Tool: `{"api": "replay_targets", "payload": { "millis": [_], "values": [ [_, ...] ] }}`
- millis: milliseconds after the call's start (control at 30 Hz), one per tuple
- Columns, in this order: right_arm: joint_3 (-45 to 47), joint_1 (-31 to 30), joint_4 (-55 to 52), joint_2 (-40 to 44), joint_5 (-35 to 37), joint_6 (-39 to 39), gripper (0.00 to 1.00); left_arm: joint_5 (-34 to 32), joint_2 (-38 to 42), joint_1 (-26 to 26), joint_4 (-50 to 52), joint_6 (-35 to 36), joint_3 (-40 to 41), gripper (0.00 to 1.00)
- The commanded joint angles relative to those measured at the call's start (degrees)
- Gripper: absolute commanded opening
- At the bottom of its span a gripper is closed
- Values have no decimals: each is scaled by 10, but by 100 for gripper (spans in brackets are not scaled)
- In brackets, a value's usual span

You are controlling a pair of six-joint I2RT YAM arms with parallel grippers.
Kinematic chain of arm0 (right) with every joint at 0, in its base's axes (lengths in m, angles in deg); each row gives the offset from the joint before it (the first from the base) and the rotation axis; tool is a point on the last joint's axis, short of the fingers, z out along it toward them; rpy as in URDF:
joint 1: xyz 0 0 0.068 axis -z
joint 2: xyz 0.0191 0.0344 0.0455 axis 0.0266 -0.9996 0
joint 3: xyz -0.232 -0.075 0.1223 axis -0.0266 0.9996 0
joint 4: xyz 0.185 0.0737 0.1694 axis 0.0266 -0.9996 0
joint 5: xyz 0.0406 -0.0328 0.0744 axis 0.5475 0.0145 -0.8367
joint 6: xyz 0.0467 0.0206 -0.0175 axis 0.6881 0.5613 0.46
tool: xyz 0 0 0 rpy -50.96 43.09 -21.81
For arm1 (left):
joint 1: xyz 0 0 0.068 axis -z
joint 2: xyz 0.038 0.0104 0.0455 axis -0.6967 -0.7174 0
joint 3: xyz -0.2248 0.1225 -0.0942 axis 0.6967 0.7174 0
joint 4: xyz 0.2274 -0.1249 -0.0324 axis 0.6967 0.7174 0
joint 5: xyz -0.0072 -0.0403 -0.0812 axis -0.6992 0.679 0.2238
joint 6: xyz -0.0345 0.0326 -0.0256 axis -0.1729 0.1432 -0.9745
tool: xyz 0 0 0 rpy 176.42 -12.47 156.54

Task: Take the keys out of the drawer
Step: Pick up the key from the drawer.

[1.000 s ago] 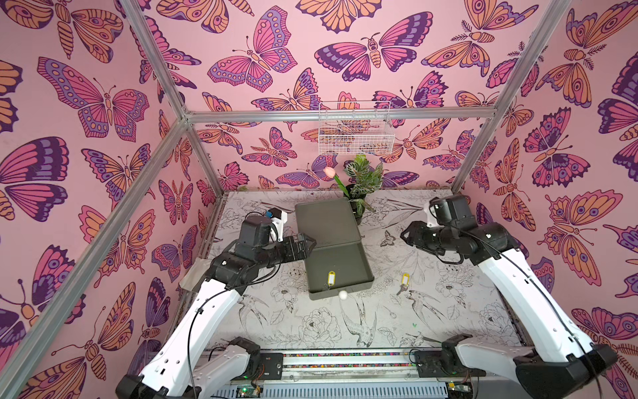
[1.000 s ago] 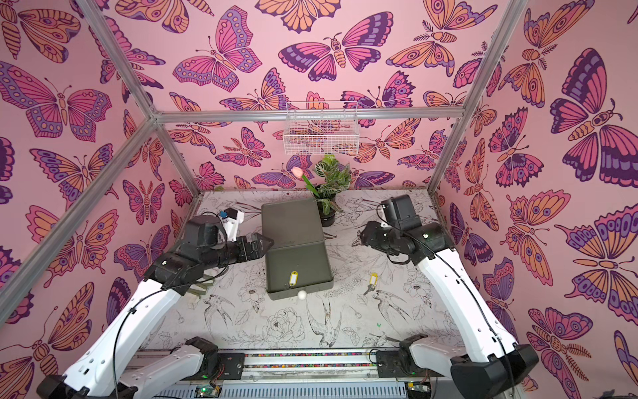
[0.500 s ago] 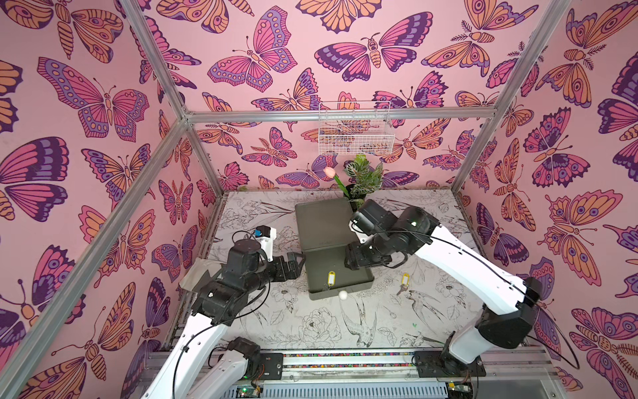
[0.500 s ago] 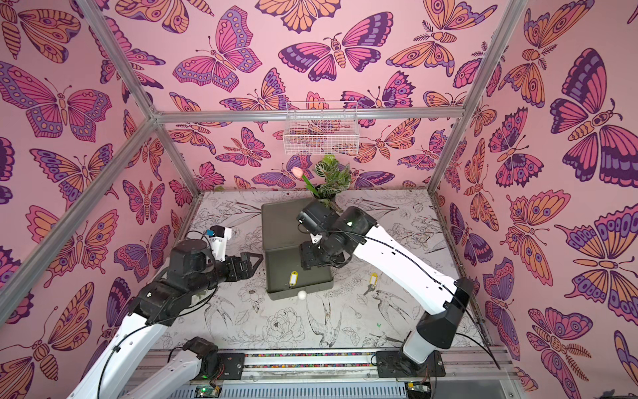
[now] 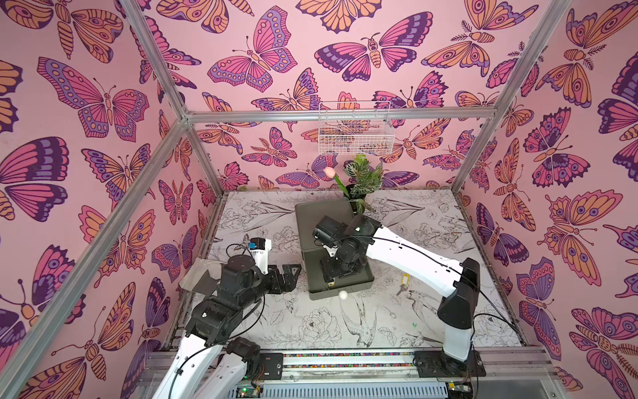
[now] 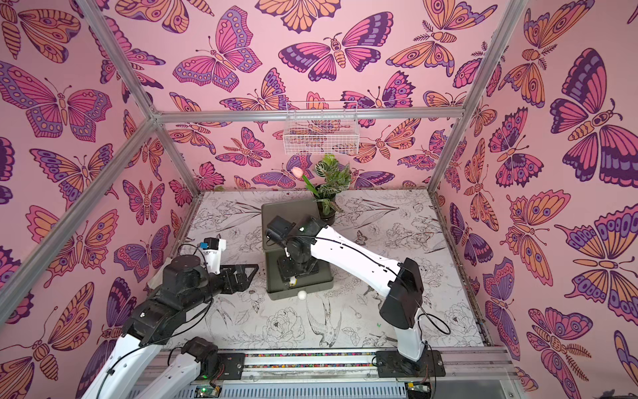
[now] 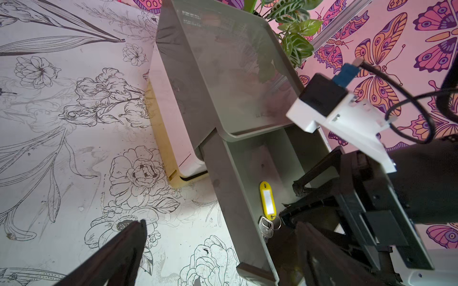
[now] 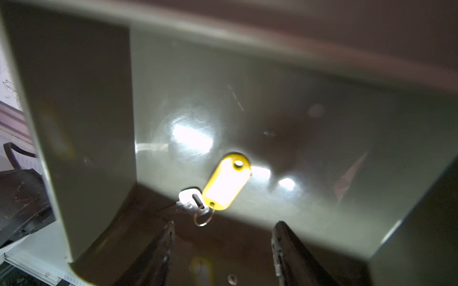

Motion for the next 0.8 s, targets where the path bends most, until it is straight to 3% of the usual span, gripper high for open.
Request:
{"api": "replay_targets", "payload": {
  "millis": [0,533,767],
  "values": [
    [-15,-17,-8,-10,11,-9,66,-3,7,-3,6,10,1,100],
    [3,-20,1,-28,38,4,59,-4,31,-3,39,6,-5,100],
    [33,-21,14,-15,54,6,38,-7,29,-3,39,-7,1,100]
  ]
}}
